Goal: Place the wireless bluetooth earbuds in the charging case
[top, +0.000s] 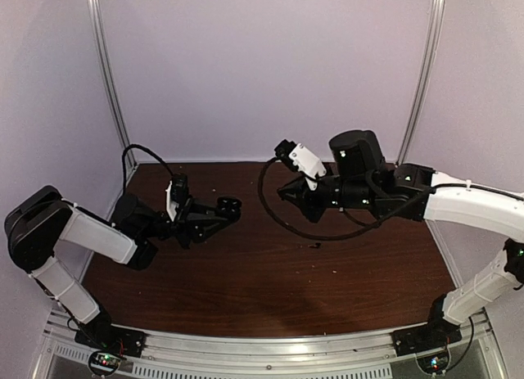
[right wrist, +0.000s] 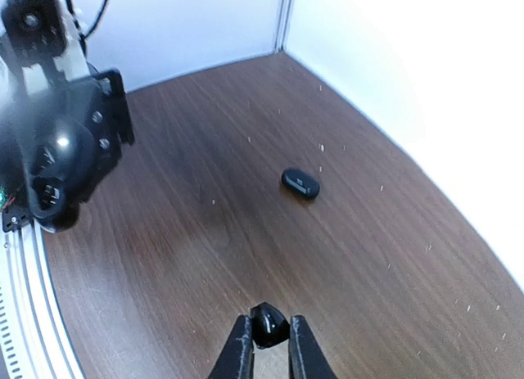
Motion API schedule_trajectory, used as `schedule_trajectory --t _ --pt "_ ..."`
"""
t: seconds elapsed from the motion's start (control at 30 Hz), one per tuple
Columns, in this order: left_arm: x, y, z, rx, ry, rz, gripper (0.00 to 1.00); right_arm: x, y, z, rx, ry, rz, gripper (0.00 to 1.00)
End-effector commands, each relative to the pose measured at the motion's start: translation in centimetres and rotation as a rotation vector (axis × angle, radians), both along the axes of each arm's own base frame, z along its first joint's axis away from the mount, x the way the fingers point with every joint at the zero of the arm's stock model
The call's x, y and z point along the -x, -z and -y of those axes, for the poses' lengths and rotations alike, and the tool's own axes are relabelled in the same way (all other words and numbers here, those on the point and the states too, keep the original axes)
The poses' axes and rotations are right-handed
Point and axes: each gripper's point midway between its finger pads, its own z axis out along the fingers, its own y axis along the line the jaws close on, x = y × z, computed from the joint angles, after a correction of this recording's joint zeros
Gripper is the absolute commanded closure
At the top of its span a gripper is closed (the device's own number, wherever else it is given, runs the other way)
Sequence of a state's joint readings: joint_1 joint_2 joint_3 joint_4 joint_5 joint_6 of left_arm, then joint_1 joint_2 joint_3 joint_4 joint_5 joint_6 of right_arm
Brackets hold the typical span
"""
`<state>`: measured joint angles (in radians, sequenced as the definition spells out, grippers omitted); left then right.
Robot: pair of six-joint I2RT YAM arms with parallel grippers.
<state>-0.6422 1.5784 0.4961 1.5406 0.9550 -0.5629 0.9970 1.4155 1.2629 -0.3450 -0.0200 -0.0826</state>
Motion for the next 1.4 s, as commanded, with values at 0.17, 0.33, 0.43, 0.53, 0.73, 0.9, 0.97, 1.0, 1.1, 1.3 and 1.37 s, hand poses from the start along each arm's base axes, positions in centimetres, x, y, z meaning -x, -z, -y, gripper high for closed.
schedule_trajectory --t 0.17,0.33,0.43,0.53,0.73,0.9,0.97,1.0,1.1,1.3,1.37 --pt "1.6 -1.8 -0.3 0.035 0.053 0.232 1.00 5.2 -9.2 -0.5 -0.276 -0.287 0.205 0.87" --pt "1.4 -1.6 -0.1 -0.003 0.024 0.282 1.00 8.2 -10.7 -1.5 -0.324 -0.412 0.226 0.87" --pt "1.2 -1.5 0.2 -0.027 0.014 0.300 1.00 9.5 -11.0 -2.3 -0.331 -0.473 0.224 0.87" --pt "1.2 -1.4 0.7 -0.049 0.007 0.319 1.00 10.7 -11.2 -3.2 -0.340 -0.521 0.221 0.87" --pt "1.0 -2.2 0.8 -0.015 -0.005 0.272 1.00 11.9 -11.3 -4.5 -0.352 -0.545 0.248 0.87" --pt "2.1 -4.1 0.0 0.090 0.048 0.227 1.00 11.1 -10.8 -5.6 -0.344 -0.513 0.286 0.87" --pt "2.3 -4.4 -0.1 0.109 0.062 0.215 1.00 10.6 -10.8 -5.9 -0.350 -0.497 0.297 0.87" --pt "2.3 -4.6 -0.1 0.115 0.065 0.210 1.00 10.3 -10.7 -6.1 -0.350 -0.485 0.302 0.87" --pt "2.1 -4.8 -0.1 0.120 0.060 0.201 1.00 9.7 -10.7 -6.4 -0.357 -0.461 0.318 0.87" --pt "1.6 -4.9 0.1 0.104 0.045 0.187 1.00 9.2 -10.2 -7.1 -0.351 -0.449 0.327 0.87" --pt "1.5 -4.8 0.2 0.094 0.040 0.178 1.00 9.1 -10.1 -7.3 -0.354 -0.449 0.326 0.87"
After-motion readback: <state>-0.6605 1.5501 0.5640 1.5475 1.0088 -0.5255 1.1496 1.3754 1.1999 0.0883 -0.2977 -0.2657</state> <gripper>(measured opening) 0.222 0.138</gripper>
